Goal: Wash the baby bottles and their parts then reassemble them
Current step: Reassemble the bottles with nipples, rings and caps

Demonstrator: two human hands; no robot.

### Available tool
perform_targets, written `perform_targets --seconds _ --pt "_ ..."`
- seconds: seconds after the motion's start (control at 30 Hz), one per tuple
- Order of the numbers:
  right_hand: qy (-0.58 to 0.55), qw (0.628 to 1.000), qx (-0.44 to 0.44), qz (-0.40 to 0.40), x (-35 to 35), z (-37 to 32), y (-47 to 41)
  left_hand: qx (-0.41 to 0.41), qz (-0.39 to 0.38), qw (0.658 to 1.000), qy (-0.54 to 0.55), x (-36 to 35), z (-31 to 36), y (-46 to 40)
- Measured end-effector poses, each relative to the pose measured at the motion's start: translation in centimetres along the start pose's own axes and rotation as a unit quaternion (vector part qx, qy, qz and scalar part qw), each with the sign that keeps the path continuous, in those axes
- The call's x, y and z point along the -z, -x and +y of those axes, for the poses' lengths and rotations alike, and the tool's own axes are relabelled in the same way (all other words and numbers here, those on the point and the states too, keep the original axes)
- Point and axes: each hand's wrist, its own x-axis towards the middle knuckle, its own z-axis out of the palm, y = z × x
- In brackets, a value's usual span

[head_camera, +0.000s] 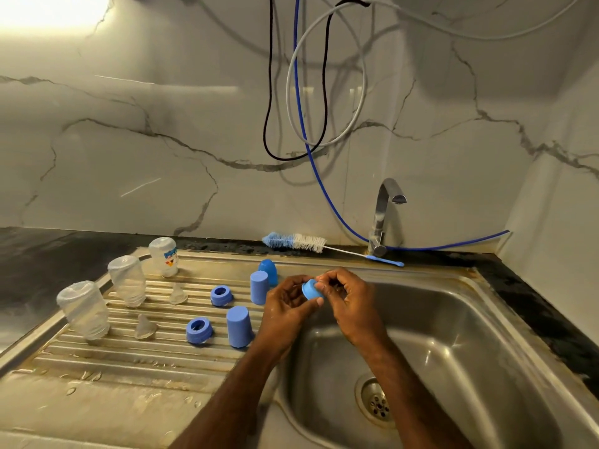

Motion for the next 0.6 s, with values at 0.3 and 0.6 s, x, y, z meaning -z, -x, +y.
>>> perform_targets --seconds 0.3,0.6 --pt "-0.197 0.954 -0.225 0.03 0.1 1.2 -0.1 0.046 -0.09 0.994 -0.036 0.2 -0.1 0.3" --pt "-0.127 0.971 -0.164 -0.119 1.8 0.8 -0.6 0.172 -0.041 0.964 0.199 -1.0 0.0 0.5"
